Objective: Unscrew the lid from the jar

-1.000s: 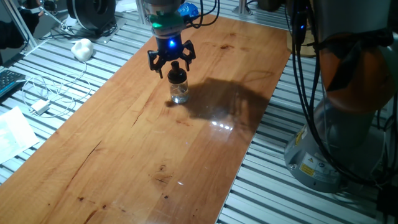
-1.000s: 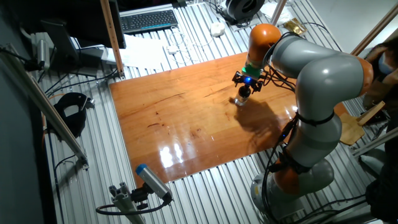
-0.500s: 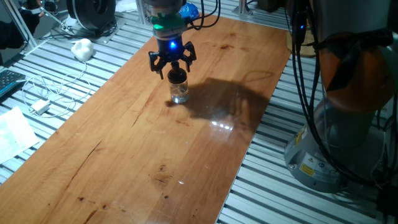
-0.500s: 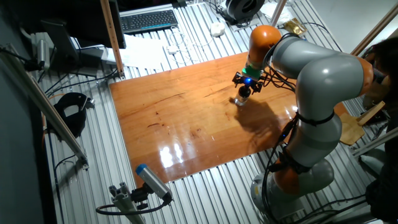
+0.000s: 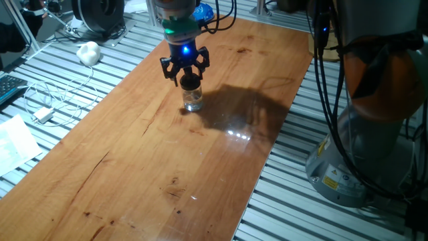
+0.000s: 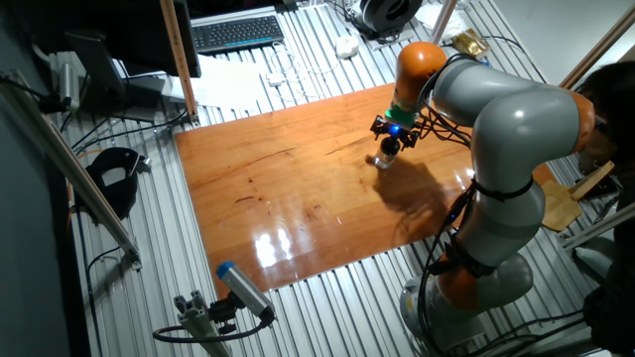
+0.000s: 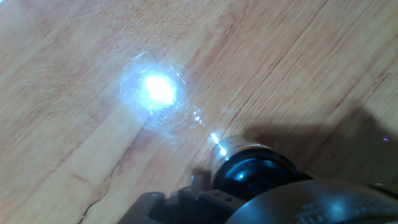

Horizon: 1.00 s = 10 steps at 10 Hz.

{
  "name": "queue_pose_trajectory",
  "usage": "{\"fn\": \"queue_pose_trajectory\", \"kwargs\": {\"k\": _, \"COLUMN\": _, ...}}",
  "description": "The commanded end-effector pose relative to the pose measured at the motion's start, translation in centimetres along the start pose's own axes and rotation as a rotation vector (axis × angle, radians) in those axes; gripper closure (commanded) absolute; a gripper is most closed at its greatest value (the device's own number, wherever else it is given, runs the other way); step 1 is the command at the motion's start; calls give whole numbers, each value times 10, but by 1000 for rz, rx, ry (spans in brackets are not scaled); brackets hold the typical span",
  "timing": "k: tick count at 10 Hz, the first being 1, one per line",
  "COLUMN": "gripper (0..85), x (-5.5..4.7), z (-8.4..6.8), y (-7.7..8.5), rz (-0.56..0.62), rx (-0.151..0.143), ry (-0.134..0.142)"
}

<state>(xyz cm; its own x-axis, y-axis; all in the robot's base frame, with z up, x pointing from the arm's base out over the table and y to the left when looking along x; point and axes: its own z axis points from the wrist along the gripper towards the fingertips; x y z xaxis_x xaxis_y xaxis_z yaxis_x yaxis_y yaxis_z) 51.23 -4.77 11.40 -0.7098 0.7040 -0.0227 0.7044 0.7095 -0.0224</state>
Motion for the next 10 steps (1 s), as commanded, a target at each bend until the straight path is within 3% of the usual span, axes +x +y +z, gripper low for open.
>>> {"fn": "queue_pose_trajectory", "kwargs": {"k": 1, "gripper": 170, "x": 0, "z": 0, "y": 0, "rz": -3, "rx": 0, "ry": 0}}
{"fn": "queue_pose_trajectory", "kwargs": {"k": 10, "gripper": 170, "x": -3, "z": 2, "y": -5, "rz": -30, "rx": 10, "ry": -8}}
